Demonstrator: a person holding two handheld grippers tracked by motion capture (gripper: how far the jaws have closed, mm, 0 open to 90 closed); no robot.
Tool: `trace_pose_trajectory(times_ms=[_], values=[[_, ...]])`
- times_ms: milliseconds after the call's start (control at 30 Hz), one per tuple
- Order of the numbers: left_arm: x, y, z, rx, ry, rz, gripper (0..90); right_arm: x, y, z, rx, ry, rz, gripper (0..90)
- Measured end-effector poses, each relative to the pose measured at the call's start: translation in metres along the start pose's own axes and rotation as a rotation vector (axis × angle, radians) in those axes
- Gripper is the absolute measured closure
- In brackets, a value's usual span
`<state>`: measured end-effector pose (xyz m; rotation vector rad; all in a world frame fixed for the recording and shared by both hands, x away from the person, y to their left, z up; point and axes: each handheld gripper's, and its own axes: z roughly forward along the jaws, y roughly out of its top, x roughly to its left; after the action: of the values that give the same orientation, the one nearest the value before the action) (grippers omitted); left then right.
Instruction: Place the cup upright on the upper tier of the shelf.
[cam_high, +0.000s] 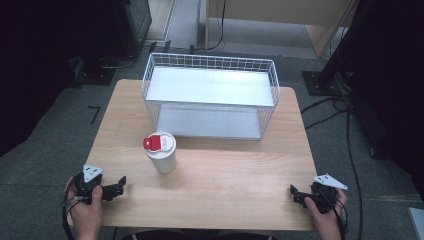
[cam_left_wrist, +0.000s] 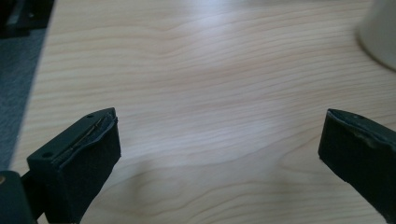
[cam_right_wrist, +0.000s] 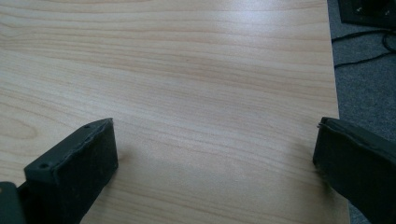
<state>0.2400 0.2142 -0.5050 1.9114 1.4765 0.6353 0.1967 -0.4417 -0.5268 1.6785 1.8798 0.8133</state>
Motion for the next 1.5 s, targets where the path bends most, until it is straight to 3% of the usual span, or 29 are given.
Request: trace_pose_trajectory(times_ms=[233, 267, 433, 567, 733, 1000, 1067, 1433, 1500], values=[[-0.024, 0.008, 0.006, -0.041, -0.082, 0.016, 0.0, 0.000, 0.000, 0.000, 0.000, 0.000, 0.004, 0.0], [-0.031, 0.010, 0.007, -0.048, -0.112, 0.025, 0.0, 0.000, 0.000, 0.000, 0.002, 0.000, 0.006, 0.0], [-0.049, 0.015, 0.009, -0.060, -0.166, 0.051, 0.0, 0.000, 0.000, 0.000, 0.000, 0.003, 0.009, 0.0], [-0.063, 0.020, 0.009, -0.077, -0.190, 0.046, 0.0, 0.000, 0.000, 0.000, 0.002, 0.001, 0.007, 0.0], [-0.077, 0.024, 0.012, -0.074, -0.185, 0.047, 0.0, 0.000, 0.000, 0.000, 0.002, 0.001, 0.007, 0.0], [-0.093, 0.029, 0.019, -0.091, -0.227, 0.045, 0.0, 0.000, 0.000, 0.000, 0.001, 0.001, 0.004, 0.0], [-0.097, 0.031, 0.021, -0.090, -0.202, 0.061, 0.0, 0.000, 0.000, 0.000, 0.001, 0.001, 0.006, 0.0], [-0.115, 0.045, 0.033, -0.128, -0.199, 0.059, 0.3, 0.000, 0.000, 0.000, 0.000, 0.001, 0.005, 0.0], [-0.120, 0.049, 0.036, -0.148, -0.163, 0.054, 3.7, 0.000, 0.000, 0.000, 0.001, 0.002, 0.007, 0.0]])
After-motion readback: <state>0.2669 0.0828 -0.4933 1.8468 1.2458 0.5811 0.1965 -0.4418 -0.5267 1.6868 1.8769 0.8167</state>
